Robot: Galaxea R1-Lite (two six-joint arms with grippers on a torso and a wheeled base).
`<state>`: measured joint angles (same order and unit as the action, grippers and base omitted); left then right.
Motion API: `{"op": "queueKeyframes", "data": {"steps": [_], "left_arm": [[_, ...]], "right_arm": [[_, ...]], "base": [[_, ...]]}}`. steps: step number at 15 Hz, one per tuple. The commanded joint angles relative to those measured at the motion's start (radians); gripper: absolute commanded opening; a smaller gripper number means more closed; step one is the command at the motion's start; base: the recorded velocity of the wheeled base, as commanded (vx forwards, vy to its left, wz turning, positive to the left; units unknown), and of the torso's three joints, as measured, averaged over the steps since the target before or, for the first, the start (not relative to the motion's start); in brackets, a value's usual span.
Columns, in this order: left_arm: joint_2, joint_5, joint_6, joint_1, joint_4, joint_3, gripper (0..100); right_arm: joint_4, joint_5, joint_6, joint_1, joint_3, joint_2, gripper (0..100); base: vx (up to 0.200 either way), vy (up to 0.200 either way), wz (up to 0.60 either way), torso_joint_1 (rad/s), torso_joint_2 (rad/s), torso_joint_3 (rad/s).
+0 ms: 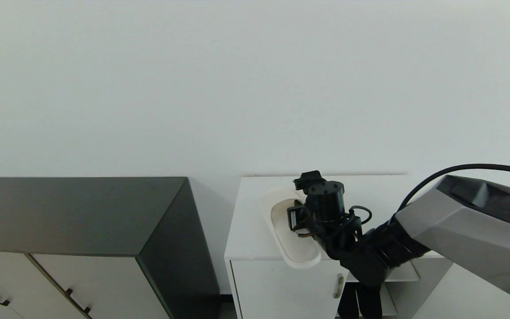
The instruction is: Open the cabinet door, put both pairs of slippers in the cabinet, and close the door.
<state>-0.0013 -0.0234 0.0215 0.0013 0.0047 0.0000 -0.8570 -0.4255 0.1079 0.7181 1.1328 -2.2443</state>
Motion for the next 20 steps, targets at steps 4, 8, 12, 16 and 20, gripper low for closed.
{"op": "queueKeyframes", "data": {"steps": [4,8,12,16,20], "left_arm": [[0.001,-0.001,0.000,0.000,0.000,0.000,0],[0.001,0.000,0.000,0.000,0.000,0.000,0],[0.001,0.000,0.000,0.000,0.000,0.000,0],[0.001,0.000,0.000,0.000,0.000,0.000,0],[0.001,0.000,-0.002,0.000,0.000,0.000,0]], "right_arm": [[-0.062,0.047,0.000,0.034,-0.274,0.198,0],[-0.062,0.024,-0.002,0.049,-0.284,0.199,0],[-0.080,0.022,-0.005,0.052,-0.298,0.201,0],[-0.080,0.019,-0.005,0.055,-0.300,0.201,0],[-0.080,0.013,-0.005,0.061,-0.301,0.201,0]], "base": [[0.000,0.000,0.00,0.000,0.00,0.000],[0.000,0.000,0.00,0.000,0.00,0.000],[-0.050,0.000,0.00,0.001,0.00,0.001],[-0.200,0.000,0.00,0.004,0.00,0.001],[-0.200,0.000,0.00,0.004,0.00,0.002]]}}
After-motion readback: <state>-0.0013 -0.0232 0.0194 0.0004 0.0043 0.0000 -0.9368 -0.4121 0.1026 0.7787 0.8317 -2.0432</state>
